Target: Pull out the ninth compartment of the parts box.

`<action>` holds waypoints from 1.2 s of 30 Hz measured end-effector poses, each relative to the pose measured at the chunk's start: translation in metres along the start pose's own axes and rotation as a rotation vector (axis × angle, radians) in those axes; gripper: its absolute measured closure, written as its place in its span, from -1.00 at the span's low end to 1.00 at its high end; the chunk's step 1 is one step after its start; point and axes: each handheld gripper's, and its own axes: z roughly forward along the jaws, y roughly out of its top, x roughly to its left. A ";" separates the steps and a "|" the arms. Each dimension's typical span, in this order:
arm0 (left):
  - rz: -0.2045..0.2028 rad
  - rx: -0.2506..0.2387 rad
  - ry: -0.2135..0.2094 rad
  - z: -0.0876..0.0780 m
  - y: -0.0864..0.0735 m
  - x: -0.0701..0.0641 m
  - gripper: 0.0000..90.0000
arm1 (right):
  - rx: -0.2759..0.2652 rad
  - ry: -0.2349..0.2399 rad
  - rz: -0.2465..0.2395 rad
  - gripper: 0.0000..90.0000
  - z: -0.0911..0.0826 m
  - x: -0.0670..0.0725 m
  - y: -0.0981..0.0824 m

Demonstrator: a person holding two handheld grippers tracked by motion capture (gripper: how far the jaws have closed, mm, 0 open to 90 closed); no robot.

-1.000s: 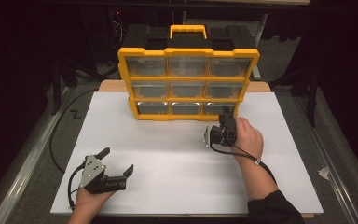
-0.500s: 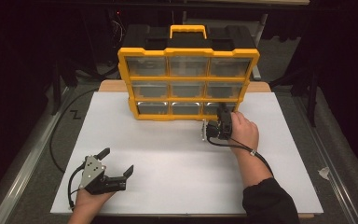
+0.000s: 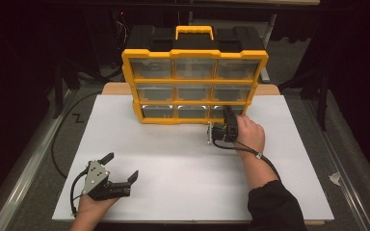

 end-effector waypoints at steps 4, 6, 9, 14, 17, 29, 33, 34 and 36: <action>0.004 0.004 -0.005 0.000 0.000 0.000 -0.99 | 0.005 -0.005 -0.009 0.74 0.000 0.000 0.000; 0.002 0.005 -0.005 0.000 0.000 0.000 -0.99 | 0.005 -0.005 -0.009 0.74 0.000 -0.001 0.000; 0.003 0.005 -0.005 0.000 0.000 0.000 -0.99 | 0.012 -0.006 0.000 0.72 -0.002 -0.003 0.000; 0.004 0.007 -0.016 0.000 0.000 0.000 -0.98 | 0.008 -0.023 -0.010 0.59 -0.006 -0.003 0.000; 0.005 0.006 -0.016 0.000 0.000 0.000 -0.98 | -0.009 -0.032 -0.006 0.63 -0.008 -0.002 -0.001; 0.002 0.007 -0.022 0.000 0.000 0.000 -0.98 | -0.014 0.019 -0.019 0.82 -0.023 -0.004 -0.002; 0.001 0.007 -0.020 0.000 0.000 0.000 -0.98 | -0.022 0.019 -0.032 0.82 -0.028 -0.005 -0.003; 0.001 0.008 -0.019 0.000 0.000 0.000 -0.98 | -0.018 0.023 -0.029 0.82 -0.030 -0.005 -0.003; 0.004 0.006 -0.018 -0.001 0.000 0.000 -0.98 | -0.020 0.025 -0.027 0.82 -0.034 -0.004 -0.003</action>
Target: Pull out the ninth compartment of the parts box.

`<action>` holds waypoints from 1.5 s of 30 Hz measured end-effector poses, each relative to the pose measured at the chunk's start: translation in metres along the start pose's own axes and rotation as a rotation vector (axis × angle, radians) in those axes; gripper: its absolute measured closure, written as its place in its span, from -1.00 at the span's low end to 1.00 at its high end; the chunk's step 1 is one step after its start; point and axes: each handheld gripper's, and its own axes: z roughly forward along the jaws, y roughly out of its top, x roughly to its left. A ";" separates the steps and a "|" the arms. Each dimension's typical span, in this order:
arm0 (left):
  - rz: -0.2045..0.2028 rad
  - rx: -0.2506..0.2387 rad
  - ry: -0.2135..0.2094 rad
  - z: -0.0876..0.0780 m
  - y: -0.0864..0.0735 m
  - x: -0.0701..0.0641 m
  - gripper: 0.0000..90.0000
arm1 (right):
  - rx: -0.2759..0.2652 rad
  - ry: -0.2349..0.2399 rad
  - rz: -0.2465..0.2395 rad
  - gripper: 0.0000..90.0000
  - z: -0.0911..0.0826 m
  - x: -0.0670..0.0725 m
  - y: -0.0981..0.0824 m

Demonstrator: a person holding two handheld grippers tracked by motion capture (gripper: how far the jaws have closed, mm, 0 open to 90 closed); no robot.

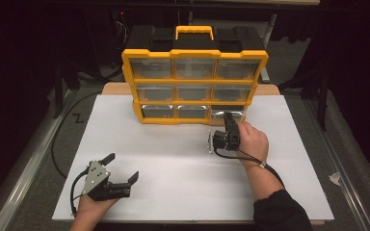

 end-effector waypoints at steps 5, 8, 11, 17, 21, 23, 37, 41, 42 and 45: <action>-0.004 -0.007 0.001 0.000 0.000 0.000 -0.98 | 0.000 0.007 -0.002 0.76 -0.004 -0.001 0.000; -0.003 -0.007 0.000 0.000 0.001 0.000 -0.98 | 0.012 0.024 0.009 0.31 -0.001 -0.003 0.000; -0.004 -0.008 0.000 0.000 0.001 0.000 -0.98 | 0.007 0.038 0.008 0.09 0.000 -0.004 0.001; -0.004 -0.010 -0.002 0.000 0.001 0.001 -0.98 | 0.020 0.073 0.010 0.23 0.005 -0.006 0.000; -0.004 -0.007 -0.003 0.001 0.001 0.001 -0.98 | 0.031 0.088 0.005 0.56 0.006 -0.008 -0.002; -0.003 -0.007 -0.003 0.001 0.001 0.001 -0.98 | 0.034 0.078 0.004 0.71 0.004 -0.008 -0.003; -0.004 -0.014 -0.001 0.001 0.001 0.001 -0.98 | 0.026 0.065 -0.022 0.74 -0.011 -0.008 -0.004; -0.003 -0.018 -0.002 0.001 0.001 0.001 -0.98 | 0.019 0.061 -0.025 0.74 -0.017 -0.008 -0.005; -0.004 -0.019 -0.001 0.001 0.001 0.001 -0.98 | 0.016 0.061 -0.022 0.74 -0.018 -0.007 -0.006; -0.006 -0.021 0.000 0.001 0.001 0.001 -0.98 | 0.014 0.061 -0.024 0.74 -0.023 -0.007 -0.007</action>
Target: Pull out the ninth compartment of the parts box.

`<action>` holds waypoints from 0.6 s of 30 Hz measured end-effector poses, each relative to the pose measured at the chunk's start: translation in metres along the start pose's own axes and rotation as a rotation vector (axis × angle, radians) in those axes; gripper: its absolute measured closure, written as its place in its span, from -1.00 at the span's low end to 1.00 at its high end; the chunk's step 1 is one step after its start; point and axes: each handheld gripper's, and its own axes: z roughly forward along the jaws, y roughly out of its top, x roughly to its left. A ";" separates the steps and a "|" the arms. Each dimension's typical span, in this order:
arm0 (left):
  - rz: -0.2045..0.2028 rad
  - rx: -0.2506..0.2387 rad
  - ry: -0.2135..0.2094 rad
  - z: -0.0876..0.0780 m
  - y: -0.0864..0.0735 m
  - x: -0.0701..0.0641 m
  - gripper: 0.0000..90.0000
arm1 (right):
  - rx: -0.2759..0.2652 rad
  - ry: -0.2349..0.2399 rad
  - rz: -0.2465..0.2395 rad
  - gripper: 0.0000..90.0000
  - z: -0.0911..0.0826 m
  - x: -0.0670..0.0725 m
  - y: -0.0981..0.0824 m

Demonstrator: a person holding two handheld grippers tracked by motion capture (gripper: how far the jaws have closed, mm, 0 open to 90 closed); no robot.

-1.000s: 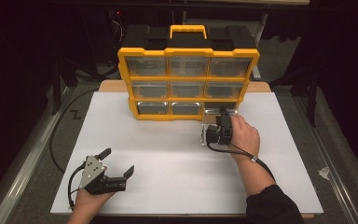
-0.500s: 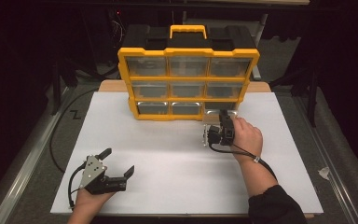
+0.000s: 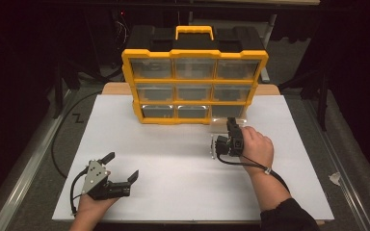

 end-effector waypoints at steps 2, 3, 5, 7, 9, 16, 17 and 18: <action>-0.002 -0.002 -0.001 0.000 0.000 0.000 -0.98 | -0.003 0.001 -0.004 0.75 -0.003 0.000 0.000; -0.001 -0.003 -0.001 0.000 0.000 0.000 -0.98 | -0.005 -0.003 -0.005 0.75 -0.005 0.001 -0.001; -0.002 -0.004 -0.001 0.000 0.000 0.000 -0.98 | -0.005 0.000 -0.003 0.75 -0.008 0.001 -0.001; 0.001 -0.001 -0.001 0.000 0.000 0.000 -0.98 | -0.009 -0.004 -0.006 0.75 -0.010 0.001 -0.001; 0.002 0.000 -0.002 0.000 0.000 0.000 -0.98 | -0.009 -0.004 -0.007 0.75 -0.013 0.001 -0.002; 0.004 0.000 -0.003 0.000 0.000 0.000 -0.98 | -0.018 -0.009 -0.003 0.75 -0.022 0.002 -0.003; 0.004 0.000 -0.004 0.000 0.000 0.000 -0.98 | -0.022 -0.015 -0.011 0.75 -0.023 0.001 -0.003; 0.004 -0.001 -0.003 0.000 0.000 0.000 -0.98 | -0.025 -0.014 -0.007 0.76 -0.024 0.002 -0.003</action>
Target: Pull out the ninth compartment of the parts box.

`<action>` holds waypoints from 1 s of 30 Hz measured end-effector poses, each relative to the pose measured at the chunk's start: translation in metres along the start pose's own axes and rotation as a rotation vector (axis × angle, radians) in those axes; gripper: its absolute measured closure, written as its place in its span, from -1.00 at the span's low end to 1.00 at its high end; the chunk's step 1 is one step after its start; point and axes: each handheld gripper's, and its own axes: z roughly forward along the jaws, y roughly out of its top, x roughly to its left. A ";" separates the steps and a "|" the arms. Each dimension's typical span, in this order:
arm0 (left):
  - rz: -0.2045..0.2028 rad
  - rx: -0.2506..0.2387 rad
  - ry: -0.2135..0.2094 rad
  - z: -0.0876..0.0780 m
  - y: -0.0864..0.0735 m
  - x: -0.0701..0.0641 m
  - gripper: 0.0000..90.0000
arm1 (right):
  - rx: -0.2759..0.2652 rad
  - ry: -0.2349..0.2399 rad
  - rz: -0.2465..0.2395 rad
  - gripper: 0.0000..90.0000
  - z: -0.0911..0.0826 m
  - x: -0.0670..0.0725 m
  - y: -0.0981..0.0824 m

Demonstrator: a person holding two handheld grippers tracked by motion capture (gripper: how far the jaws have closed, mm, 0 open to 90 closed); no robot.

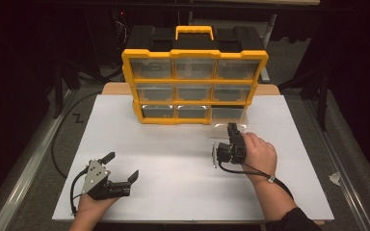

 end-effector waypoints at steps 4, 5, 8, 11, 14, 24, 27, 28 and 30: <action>0.001 0.001 -0.001 0.000 0.000 0.000 -0.98 | -0.004 -0.001 0.001 0.76 -0.005 0.000 -0.001; 0.001 0.001 -0.001 0.000 0.000 0.000 -0.98 | -0.008 -0.003 0.003 0.76 -0.006 0.001 -0.001; 0.002 0.003 -0.004 0.000 0.000 0.000 -0.98 | -0.014 -0.005 0.005 0.76 -0.008 0.002 -0.001; 0.002 0.004 -0.006 0.001 0.000 -0.001 -0.98 | -0.015 -0.003 0.016 0.75 -0.009 0.006 -0.001; 0.004 0.006 -0.007 0.001 0.000 -0.001 -0.98 | -0.016 -0.001 0.004 0.74 -0.009 0.009 -0.001; 0.003 0.003 -0.010 0.001 0.000 -0.001 -0.98 | -0.003 0.004 0.020 0.74 -0.006 0.011 0.000; 0.004 0.005 -0.012 0.001 0.000 -0.001 -0.98 | -0.006 0.002 0.013 0.74 -0.006 0.010 0.000; 0.005 0.005 -0.012 0.002 0.000 -0.001 -0.98 | -0.002 0.002 0.017 0.74 -0.005 0.010 0.000; 0.006 0.004 -0.013 0.002 0.000 -0.001 -0.98 | -0.001 0.003 0.022 0.74 -0.004 0.010 0.001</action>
